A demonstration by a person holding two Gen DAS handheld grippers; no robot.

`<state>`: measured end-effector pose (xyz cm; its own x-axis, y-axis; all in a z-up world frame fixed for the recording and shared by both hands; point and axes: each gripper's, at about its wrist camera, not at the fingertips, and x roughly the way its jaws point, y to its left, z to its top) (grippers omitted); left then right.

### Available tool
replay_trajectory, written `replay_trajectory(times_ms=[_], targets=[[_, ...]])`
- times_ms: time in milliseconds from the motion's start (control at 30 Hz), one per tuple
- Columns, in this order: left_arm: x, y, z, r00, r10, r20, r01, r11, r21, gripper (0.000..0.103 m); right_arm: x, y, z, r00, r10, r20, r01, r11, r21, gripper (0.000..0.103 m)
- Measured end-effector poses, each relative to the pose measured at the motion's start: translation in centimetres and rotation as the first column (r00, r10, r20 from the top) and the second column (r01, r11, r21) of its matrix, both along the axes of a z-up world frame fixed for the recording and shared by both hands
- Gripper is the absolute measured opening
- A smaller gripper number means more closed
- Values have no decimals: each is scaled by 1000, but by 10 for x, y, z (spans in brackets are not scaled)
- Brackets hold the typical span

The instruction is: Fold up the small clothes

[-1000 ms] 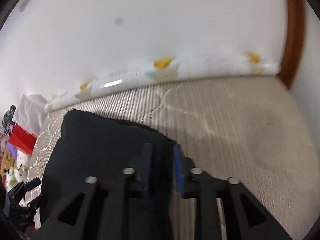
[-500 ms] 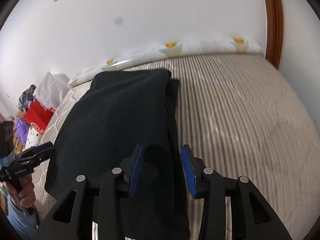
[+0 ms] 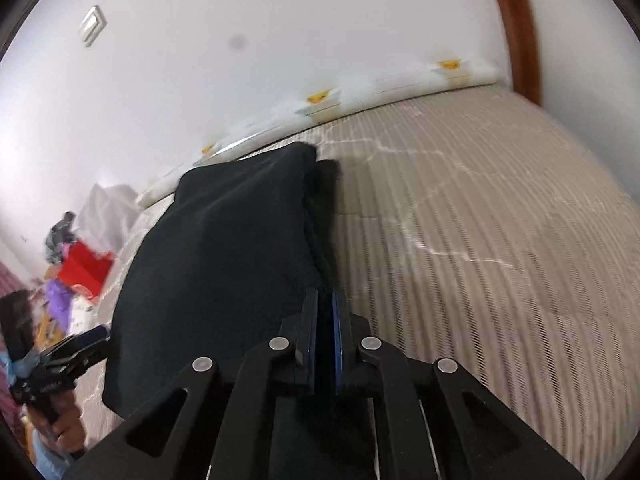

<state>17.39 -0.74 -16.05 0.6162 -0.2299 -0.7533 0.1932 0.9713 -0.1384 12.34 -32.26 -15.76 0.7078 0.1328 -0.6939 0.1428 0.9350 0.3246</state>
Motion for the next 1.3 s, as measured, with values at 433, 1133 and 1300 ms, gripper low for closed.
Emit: replay_trajectory(times_ms=[433, 1133, 1300], targets=[[-51, 18, -6, 998, 60, -26, -59, 998, 24, 73, -58, 17, 2, 985, -137, -106, 103, 954, -283, 16], [-190, -30, 111, 962, 165, 219, -177, 983, 38, 100, -211, 121, 135, 980, -148, 131, 189, 900, -392, 103], [-213, -31, 120, 952, 165, 257, -189, 979, 73, 101, -236, 121, 135, 977, -175, 125, 210, 902, -377, 103]])
